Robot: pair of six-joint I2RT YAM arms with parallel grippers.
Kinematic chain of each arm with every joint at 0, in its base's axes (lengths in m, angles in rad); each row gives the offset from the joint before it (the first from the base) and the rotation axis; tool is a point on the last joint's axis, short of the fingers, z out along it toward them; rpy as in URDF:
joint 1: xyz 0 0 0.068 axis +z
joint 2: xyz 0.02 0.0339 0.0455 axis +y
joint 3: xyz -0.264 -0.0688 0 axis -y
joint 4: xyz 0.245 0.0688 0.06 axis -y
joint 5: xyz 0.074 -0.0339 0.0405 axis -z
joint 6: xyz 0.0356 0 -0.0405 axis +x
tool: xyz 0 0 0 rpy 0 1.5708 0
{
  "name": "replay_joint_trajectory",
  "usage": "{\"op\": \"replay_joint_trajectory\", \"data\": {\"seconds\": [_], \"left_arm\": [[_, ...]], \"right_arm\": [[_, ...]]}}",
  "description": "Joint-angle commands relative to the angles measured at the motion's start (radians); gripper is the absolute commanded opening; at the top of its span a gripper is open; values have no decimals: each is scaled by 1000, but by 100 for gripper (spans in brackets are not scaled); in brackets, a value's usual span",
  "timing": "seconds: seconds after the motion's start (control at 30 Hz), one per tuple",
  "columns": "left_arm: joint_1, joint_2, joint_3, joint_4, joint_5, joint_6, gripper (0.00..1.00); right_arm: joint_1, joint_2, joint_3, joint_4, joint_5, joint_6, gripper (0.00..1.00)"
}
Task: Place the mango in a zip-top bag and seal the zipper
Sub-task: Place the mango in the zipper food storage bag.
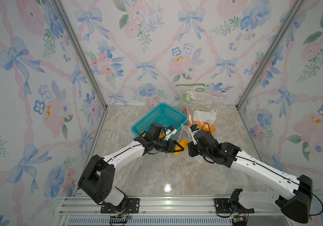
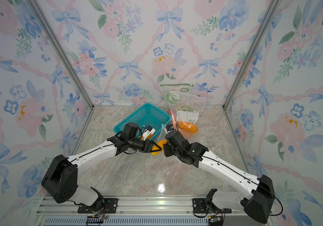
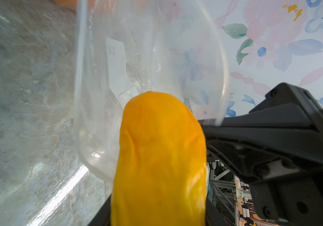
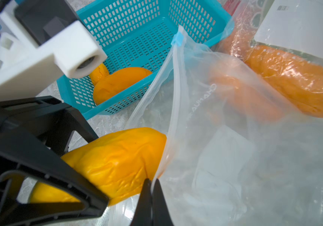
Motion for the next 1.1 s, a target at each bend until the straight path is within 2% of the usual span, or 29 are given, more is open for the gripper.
{"op": "replay_joint_trajectory", "data": {"seconds": [0.0, 0.07, 0.2, 0.3, 0.37, 0.53, 0.7, 0.87, 1.07], "left_arm": [[1, 22, -17, -4, 24, -43, 34], [7, 33, -14, -5, 7, -56, 34], [16, 38, 16, -6, -48, -67, 42], [21, 49, 49, -5, -74, -81, 53], [24, 57, 66, -5, -91, -90, 64], [28, 82, 82, -6, -103, -105, 79], [30, 88, 87, -5, -115, -106, 81], [57, 42, 95, -6, -155, -98, 77], [125, -73, 90, -9, -303, 2, 77]], "right_arm": [[26, 10, -8, 40, -20, -26, 0], [33, 20, -7, 45, -24, -25, 0], [42, 33, -10, 52, -36, -14, 0], [45, 37, -24, 76, -48, 6, 0], [45, 40, -31, 91, -50, 21, 0], [47, 43, -42, 112, -48, 41, 0], [47, 48, -40, 115, -37, 40, 0], [42, 43, -31, 103, -12, 41, 0], [18, 7, -50, 100, 8, 71, 0]]}}
